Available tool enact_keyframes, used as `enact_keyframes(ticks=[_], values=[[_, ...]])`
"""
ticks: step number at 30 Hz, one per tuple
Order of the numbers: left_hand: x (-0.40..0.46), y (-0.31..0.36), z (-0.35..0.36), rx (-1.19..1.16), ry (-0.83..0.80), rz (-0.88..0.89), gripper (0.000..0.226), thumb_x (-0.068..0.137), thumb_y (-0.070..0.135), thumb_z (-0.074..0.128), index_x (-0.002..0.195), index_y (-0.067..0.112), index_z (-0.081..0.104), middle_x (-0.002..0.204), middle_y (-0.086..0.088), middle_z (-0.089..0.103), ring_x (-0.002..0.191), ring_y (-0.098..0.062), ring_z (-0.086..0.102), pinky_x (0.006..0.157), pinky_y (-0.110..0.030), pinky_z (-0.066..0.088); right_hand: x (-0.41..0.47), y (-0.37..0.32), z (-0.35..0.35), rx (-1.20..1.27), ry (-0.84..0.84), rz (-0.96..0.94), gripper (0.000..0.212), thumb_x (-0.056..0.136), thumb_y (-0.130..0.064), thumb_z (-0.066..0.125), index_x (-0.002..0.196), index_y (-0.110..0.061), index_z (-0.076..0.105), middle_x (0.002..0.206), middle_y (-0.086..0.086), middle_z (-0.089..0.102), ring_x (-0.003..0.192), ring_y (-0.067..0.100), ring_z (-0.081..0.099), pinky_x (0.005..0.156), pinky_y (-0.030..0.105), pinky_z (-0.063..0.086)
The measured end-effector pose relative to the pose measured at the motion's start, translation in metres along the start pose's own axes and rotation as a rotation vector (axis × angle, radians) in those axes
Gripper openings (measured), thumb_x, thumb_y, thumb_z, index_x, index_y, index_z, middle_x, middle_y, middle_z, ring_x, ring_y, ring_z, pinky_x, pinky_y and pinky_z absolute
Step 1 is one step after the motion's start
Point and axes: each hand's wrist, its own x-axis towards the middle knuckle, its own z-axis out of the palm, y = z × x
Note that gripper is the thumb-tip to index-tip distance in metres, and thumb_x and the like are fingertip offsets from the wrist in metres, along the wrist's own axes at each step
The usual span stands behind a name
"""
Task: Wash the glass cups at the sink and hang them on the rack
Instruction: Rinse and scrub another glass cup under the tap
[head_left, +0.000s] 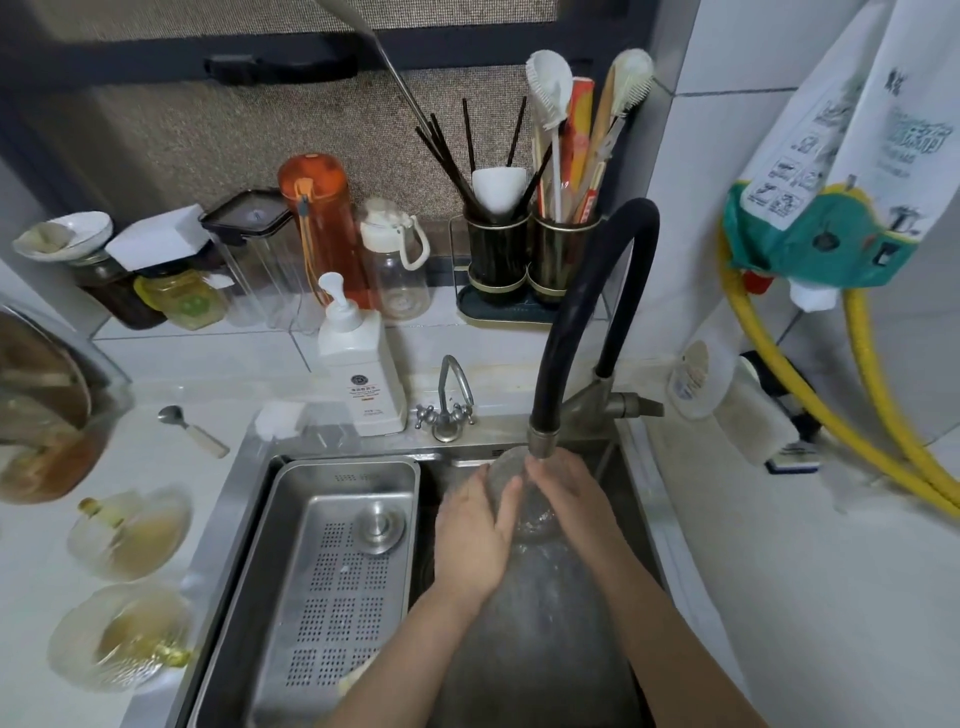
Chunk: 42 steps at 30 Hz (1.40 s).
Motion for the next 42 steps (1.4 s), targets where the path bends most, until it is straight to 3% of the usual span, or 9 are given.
enact_keyframes(ticks=[4, 7, 11, 13, 19, 25, 31, 35, 42], values=[[0.0, 0.002, 0.003, -0.401, -0.063, -0.251, 0.048, 0.093, 0.059, 0.03, 0.109, 0.021, 0.054, 0.109, -0.003, 0.065, 0.101, -0.019, 0.059, 0.093, -0.037, 0.044, -0.002, 0.0, -0.006, -0.018, -0.13, -0.242, 0.033, 0.08, -0.031, 0.073, 0.11, -0.033, 0.06, 0.109, -0.01, 0.067, 0.105, 0.006, 0.062, 0.092, 0.027, 0.046], [0.001, 0.0, 0.006, -0.555, -0.119, -0.42, 0.083, 0.071, 0.083, 0.028, 0.126, 0.027, 0.055, 0.123, 0.0, 0.062, 0.114, -0.019, 0.057, 0.105, -0.043, 0.04, -0.002, 0.011, -0.004, -0.112, -0.134, -0.273, 0.034, 0.079, -0.04, 0.073, 0.11, -0.036, 0.059, 0.105, -0.012, 0.067, 0.101, -0.003, 0.061, 0.092, 0.021, 0.047], [-0.003, -0.008, 0.004, -0.514, -0.246, -0.442, 0.097, 0.059, 0.098, 0.022, 0.128, 0.036, 0.051, 0.103, 0.003, 0.068, 0.089, -0.016, 0.066, 0.085, -0.038, 0.052, 0.0, 0.019, -0.002, -0.479, -0.034, -0.134, 0.063, 0.078, -0.079, 0.036, 0.128, -0.043, 0.043, 0.127, -0.012, 0.059, 0.122, 0.015, 0.052, 0.104, 0.043, 0.04], [-0.005, -0.009, 0.001, -0.516, -0.325, -0.418, 0.102, 0.055, 0.099, 0.026, 0.138, 0.041, 0.038, 0.128, 0.001, 0.061, 0.114, -0.02, 0.059, 0.096, -0.042, 0.049, 0.003, 0.016, -0.002, -0.641, 0.011, -0.128, 0.061, 0.085, -0.075, 0.017, 0.124, -0.038, 0.045, 0.115, -0.007, 0.063, 0.115, 0.025, 0.053, 0.095, 0.039, 0.041], [-0.006, -0.008, -0.016, -0.605, -0.314, -0.271, 0.093, 0.071, 0.075, 0.056, 0.148, 0.03, 0.027, 0.148, 0.01, 0.038, 0.127, -0.007, 0.041, 0.076, -0.01, 0.044, -0.007, 0.003, 0.01, -0.143, -0.12, -0.106, 0.029, 0.096, -0.051, 0.033, 0.113, -0.034, 0.05, 0.108, -0.021, 0.055, 0.104, 0.0, 0.053, 0.086, 0.021, 0.036], [0.002, -0.003, -0.026, -0.909, -0.389, -0.535, 0.065, 0.078, 0.077, 0.039, 0.102, 0.023, 0.067, 0.06, 0.0, 0.059, 0.037, -0.01, 0.039, 0.041, -0.018, 0.026, -0.017, 0.013, 0.018, 0.078, -0.083, -0.013, 0.076, 0.073, -0.061, 0.067, 0.138, -0.038, 0.037, 0.132, -0.022, 0.047, 0.119, 0.001, 0.048, 0.101, 0.033, 0.04], [0.0, 0.001, -0.016, -0.85, -0.421, -0.478, 0.084, 0.069, 0.068, 0.063, 0.141, 0.033, 0.037, 0.13, 0.009, 0.056, 0.099, -0.006, 0.052, 0.106, -0.04, 0.041, -0.011, -0.009, 0.016, 0.143, 0.026, 0.071, 0.027, 0.102, -0.039, 0.028, 0.103, -0.03, 0.053, 0.108, -0.003, 0.055, 0.105, 0.014, 0.054, 0.088, 0.033, 0.038], [0.007, 0.001, -0.011, -1.031, -0.249, -0.544, 0.045, 0.076, 0.058, 0.065, 0.115, 0.036, 0.061, 0.115, 0.003, 0.066, 0.101, -0.019, 0.065, 0.087, -0.042, 0.055, -0.018, -0.002, 0.017, 0.018, -0.089, 0.043, 0.046, 0.099, -0.05, 0.026, 0.142, -0.034, 0.034, 0.148, -0.017, 0.028, 0.134, 0.005, 0.032, 0.114, 0.036, 0.026], [0.02, 0.004, -0.017, -0.96, -0.395, -0.476, 0.068, 0.075, 0.075, 0.055, 0.123, 0.027, 0.058, 0.107, -0.002, 0.068, 0.083, -0.015, 0.07, 0.068, -0.031, 0.056, -0.03, -0.016, 0.011, 0.107, -0.023, -0.075, 0.019, 0.098, -0.03, 0.047, 0.097, -0.044, 0.06, 0.088, -0.028, 0.063, 0.08, -0.014, 0.06, 0.075, 0.012, 0.043]])
